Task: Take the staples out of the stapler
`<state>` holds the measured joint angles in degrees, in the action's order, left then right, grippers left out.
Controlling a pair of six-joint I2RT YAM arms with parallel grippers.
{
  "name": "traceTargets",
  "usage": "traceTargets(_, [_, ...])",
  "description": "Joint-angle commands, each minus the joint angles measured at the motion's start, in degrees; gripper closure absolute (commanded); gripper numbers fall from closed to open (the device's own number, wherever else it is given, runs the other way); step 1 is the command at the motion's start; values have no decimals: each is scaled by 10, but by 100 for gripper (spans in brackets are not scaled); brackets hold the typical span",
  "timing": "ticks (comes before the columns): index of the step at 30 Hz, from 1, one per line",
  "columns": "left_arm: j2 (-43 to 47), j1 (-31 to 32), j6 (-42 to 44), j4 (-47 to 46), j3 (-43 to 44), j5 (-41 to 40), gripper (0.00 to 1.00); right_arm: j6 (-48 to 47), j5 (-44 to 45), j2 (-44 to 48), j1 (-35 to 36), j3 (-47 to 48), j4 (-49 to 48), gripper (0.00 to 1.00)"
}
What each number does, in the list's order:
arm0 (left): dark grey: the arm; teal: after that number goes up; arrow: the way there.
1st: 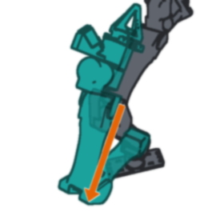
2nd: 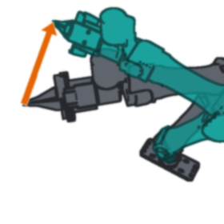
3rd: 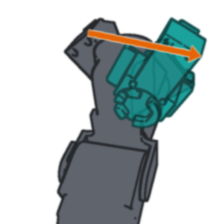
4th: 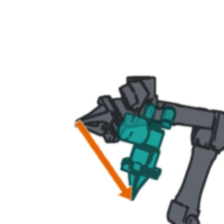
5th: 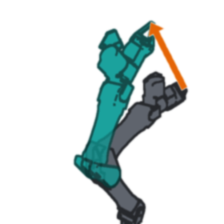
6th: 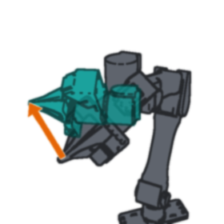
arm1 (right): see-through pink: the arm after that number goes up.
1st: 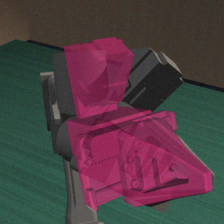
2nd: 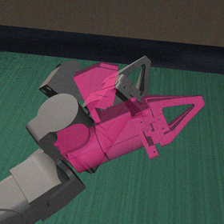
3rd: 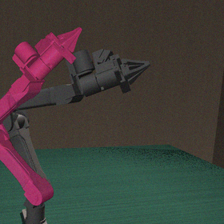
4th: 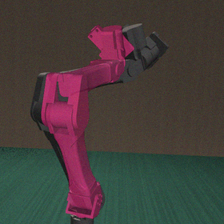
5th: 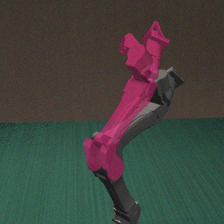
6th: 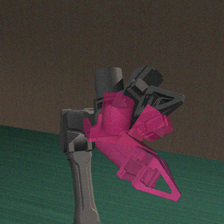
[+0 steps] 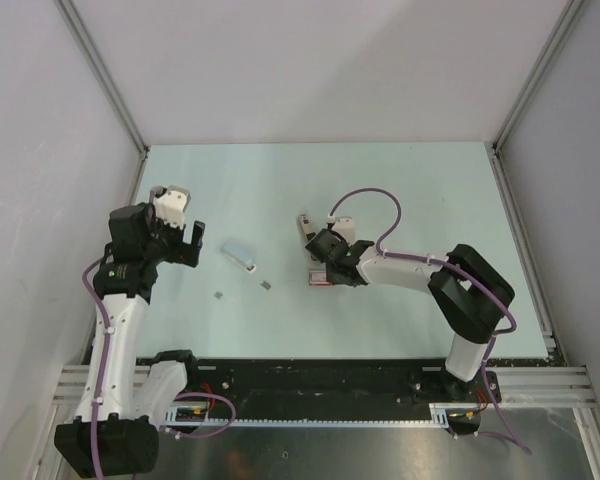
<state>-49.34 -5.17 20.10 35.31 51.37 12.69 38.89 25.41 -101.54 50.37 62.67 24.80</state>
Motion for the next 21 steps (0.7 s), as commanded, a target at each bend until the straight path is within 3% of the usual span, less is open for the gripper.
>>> traceTargets(1, [12,-5,9,-4,0,15,0,-5,2,-10,-5,9,-5,100])
traceTargets(21, [24,-5,16,-4,-10,14,0,9,24,5,14,10,7,100])
